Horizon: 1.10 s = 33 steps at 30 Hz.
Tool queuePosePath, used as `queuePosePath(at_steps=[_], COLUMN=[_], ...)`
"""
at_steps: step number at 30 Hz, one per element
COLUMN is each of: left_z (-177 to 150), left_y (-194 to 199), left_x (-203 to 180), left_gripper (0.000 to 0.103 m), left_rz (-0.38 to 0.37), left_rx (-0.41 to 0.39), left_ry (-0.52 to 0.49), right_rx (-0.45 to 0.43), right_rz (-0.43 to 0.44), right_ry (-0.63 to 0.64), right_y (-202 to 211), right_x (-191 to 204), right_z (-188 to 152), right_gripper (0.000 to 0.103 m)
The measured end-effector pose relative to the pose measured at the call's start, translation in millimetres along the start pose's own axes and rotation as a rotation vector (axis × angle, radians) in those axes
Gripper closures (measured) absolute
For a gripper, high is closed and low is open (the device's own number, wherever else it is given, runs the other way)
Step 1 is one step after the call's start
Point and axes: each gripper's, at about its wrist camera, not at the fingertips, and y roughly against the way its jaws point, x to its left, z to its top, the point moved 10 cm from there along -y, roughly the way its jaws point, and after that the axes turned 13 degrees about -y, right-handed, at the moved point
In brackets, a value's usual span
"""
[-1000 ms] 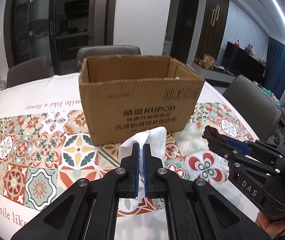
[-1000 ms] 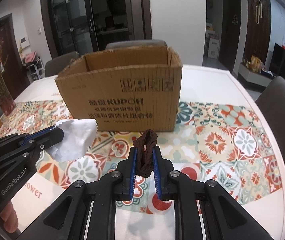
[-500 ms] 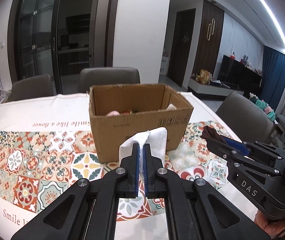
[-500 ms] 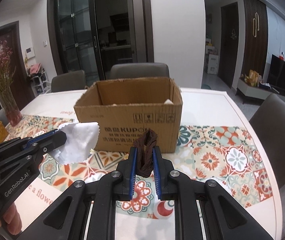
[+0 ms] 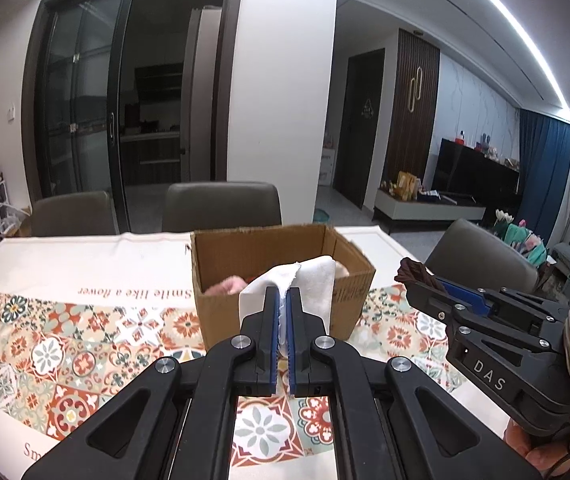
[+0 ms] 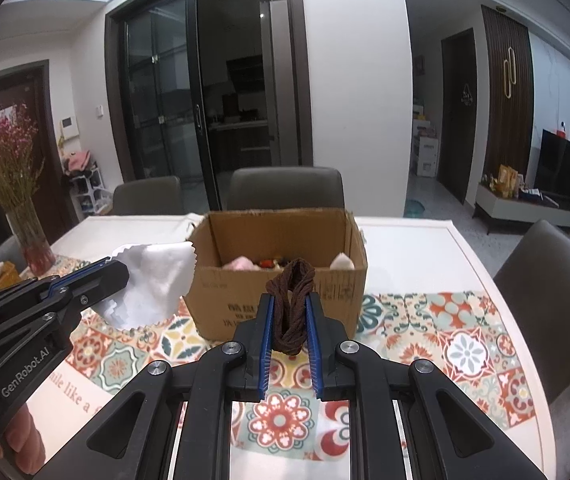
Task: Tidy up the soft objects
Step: 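Carry the white tissue with the left tool while the right tool carries the hair tie over the box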
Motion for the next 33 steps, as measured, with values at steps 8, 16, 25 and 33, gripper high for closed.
queuePosePath(at_steps=[8,16,25,33], left_z=[23.7,43.4,58.9,64.9], left_y=[6.0,1.2,-20.1,-58.3], left_x=[6.8,15.7,24.1,32.2], left_gripper=[0.098,0.098,0.098,0.098], left_rz=[0.016,0.035,0.046,0.036], left_rx=[-0.051,-0.086,-0.087,-0.053], left_ry=[-0.007,-0.003,-0.001,0.004], right_rx=[-0.048,-0.077,-0.065,-0.028], right_rz=[0.015,0.029,0.033,0.03], right_ry=[0.01,0.023,0.025,0.03], right_y=[4.4,-1.9,-20.8,-56.5], right_x=[10.1,16.1,17.1,11.7], right_z=[23.6,46.2,57.9,67.0], right_gripper=[0.086,0.086,0.086,0.086])
